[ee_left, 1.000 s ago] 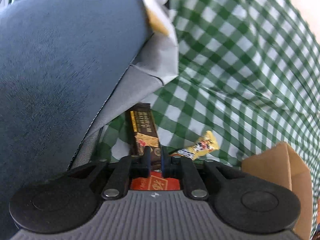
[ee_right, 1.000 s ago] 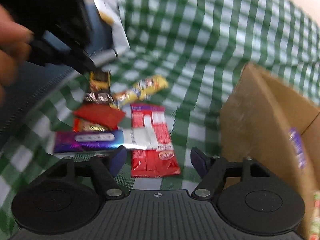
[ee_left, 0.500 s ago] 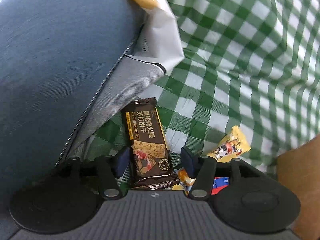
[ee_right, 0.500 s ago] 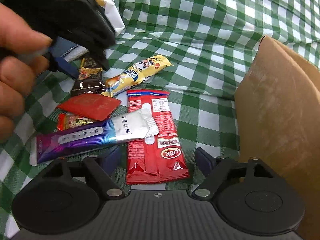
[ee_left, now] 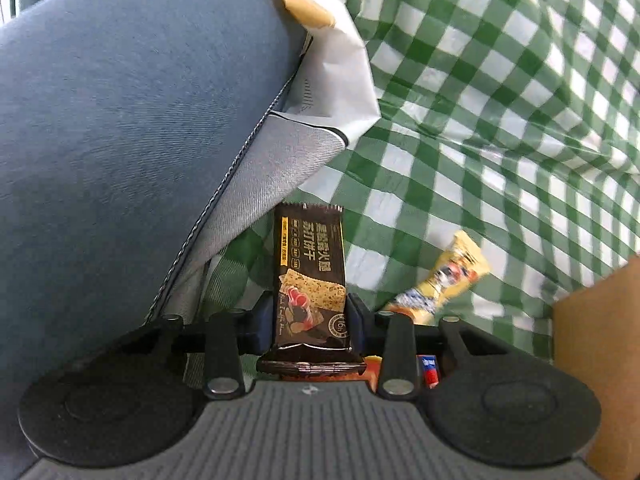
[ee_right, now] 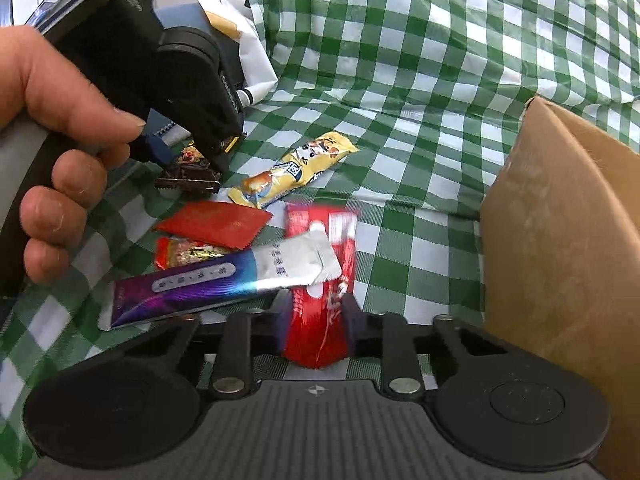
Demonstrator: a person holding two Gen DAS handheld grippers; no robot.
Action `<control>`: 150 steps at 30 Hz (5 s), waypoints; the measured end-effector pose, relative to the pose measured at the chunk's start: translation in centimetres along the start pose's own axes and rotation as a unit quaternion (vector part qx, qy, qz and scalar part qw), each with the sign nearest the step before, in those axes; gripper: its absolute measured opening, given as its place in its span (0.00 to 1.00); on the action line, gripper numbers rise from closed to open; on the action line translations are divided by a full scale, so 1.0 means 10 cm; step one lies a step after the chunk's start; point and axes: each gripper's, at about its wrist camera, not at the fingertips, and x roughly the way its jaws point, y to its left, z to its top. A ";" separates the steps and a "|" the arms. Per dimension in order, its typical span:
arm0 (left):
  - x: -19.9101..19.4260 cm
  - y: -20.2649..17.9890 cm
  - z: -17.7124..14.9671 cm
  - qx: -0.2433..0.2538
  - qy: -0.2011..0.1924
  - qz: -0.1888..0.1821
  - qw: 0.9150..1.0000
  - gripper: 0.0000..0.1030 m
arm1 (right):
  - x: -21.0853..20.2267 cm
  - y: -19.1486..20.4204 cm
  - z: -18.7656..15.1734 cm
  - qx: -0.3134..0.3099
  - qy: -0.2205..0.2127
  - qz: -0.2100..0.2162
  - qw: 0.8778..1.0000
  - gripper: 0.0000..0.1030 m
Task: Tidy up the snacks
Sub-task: 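Move both open tools from the box down to the snack pile, then grasp the dark biscuit bar with left tool while right tool grasps red wafer bag, then lift the biscuit bar and wafer bag and carry both over the box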
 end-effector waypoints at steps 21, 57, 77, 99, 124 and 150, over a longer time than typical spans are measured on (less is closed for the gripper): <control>-0.79 0.12 -0.91 0.032 0.118 -0.116 0.986 0.40 | -1.12 0.11 -0.51 -0.012 0.076 0.034 0.996 0.18; -0.43 -0.24 -1.18 0.138 0.181 -0.075 0.971 0.49 | -0.85 0.12 -0.74 -0.038 0.097 0.042 0.994 0.47; -0.43 -0.22 -1.17 0.146 0.169 -0.052 0.973 0.40 | -0.85 0.06 -0.77 -0.032 0.116 0.018 0.993 0.47; -0.70 -0.10 -0.98 0.082 0.080 -0.098 0.989 0.37 | -1.08 0.06 -0.64 -0.034 0.047 -0.002 0.998 0.45; -1.10 -0.02 -0.81 0.031 -0.040 -0.110 0.993 0.37 | -2.00 -0.52 0.04 -0.031 -0.102 -0.024 0.994 0.45; -1.34 -0.62 -0.98 0.113 -0.110 -0.147 0.977 0.37 | -2.27 -1.89 -0.50 0.034 -0.156 -0.175 0.972 0.45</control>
